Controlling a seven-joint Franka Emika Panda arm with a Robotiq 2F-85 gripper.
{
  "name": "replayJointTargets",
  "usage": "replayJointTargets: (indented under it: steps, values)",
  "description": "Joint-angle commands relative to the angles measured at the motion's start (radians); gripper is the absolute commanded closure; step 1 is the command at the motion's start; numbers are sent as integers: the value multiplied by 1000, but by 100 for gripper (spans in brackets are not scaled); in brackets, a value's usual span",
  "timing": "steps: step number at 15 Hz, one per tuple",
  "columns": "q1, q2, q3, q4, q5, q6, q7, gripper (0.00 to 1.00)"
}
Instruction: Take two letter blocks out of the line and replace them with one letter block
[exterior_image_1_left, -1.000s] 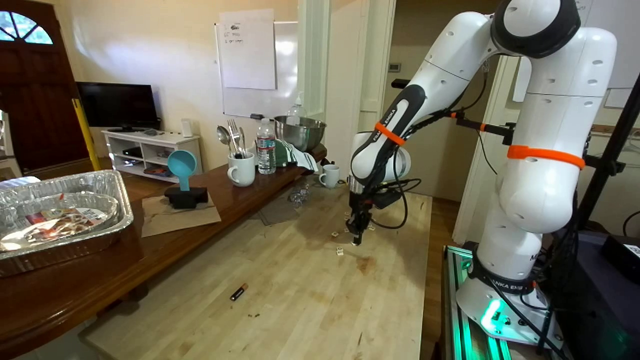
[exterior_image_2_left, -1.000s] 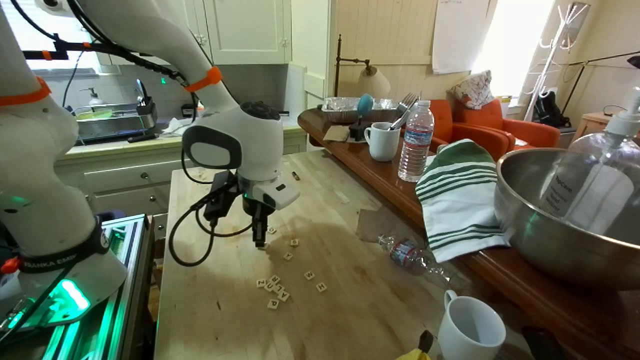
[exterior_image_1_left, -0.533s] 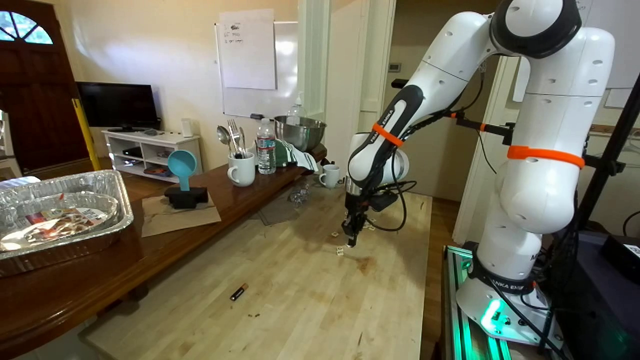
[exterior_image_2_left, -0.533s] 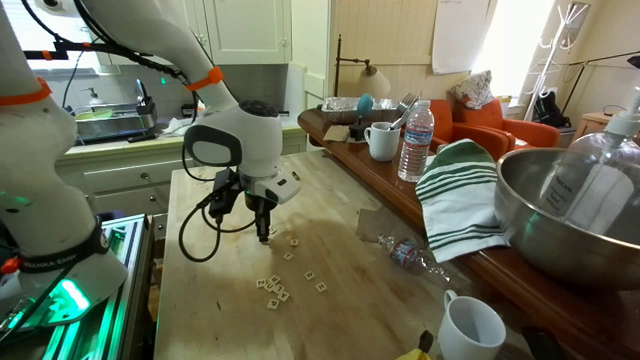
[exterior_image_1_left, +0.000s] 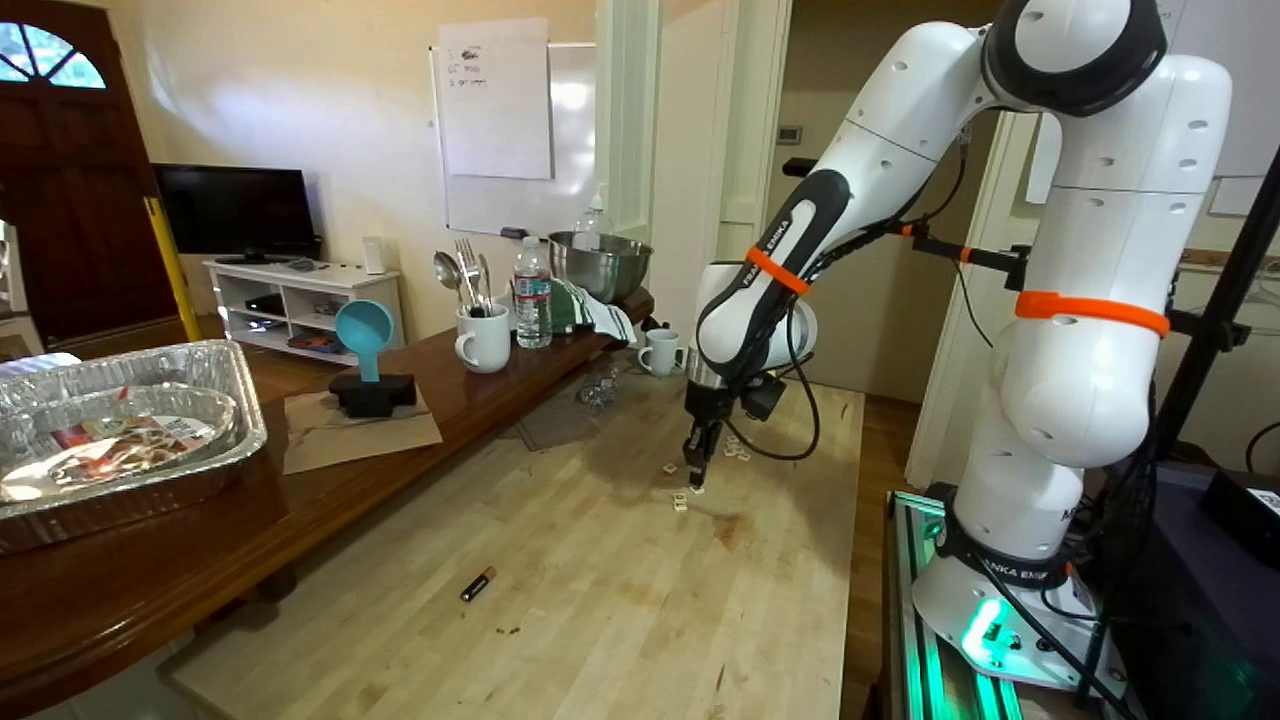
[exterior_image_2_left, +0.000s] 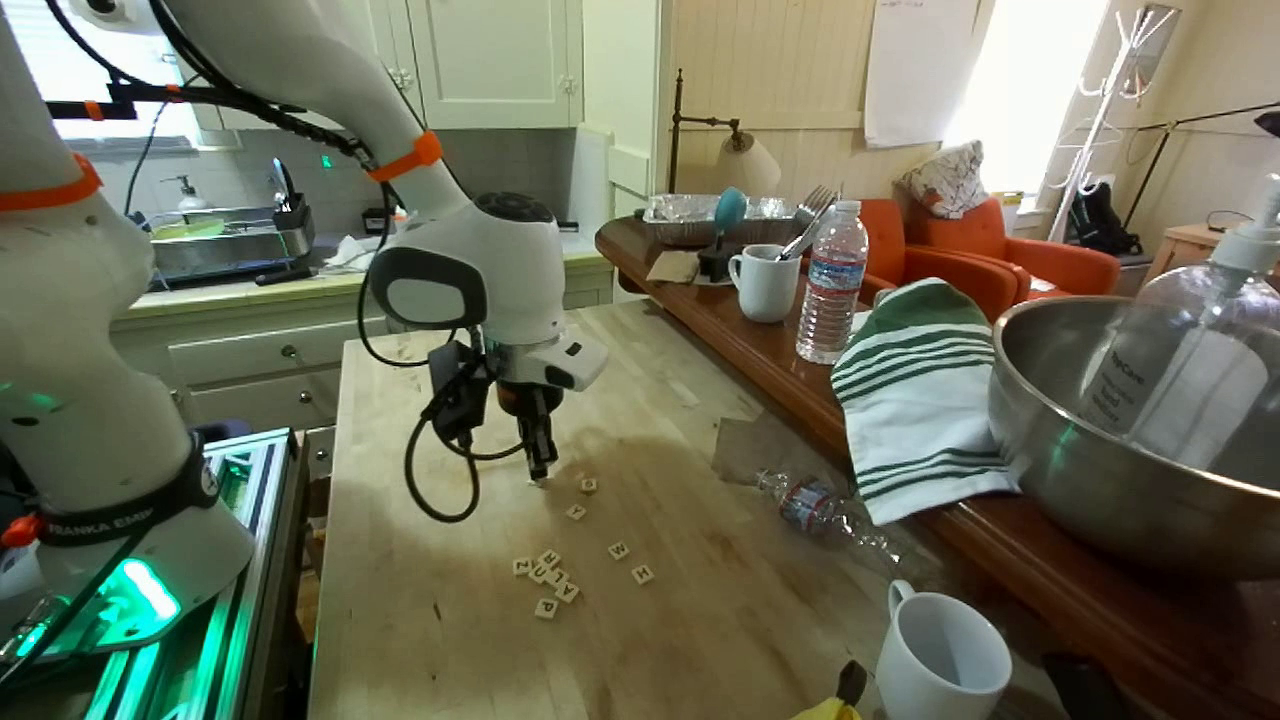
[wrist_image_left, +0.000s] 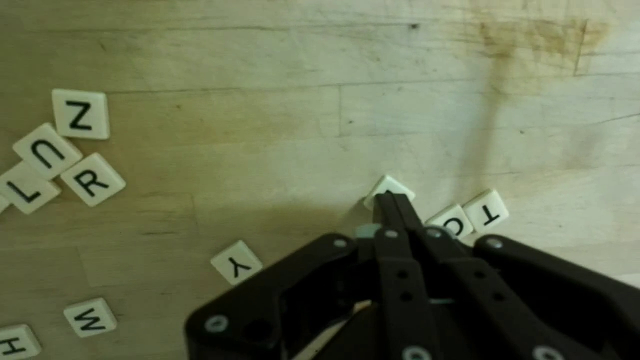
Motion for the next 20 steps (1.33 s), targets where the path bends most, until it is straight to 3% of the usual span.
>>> replayJointTargets:
  steps: [1, 7, 12, 20]
  values:
    - [1, -10, -7, -7, -61, -18, -122, 100]
    - [-3, 22, -11, -2, -226, 6, -176, 100]
    - [-3, 36, -6, -8, -227, 27, -227, 100]
    - [0, 54, -4, -1, -211, 56, -164, 100]
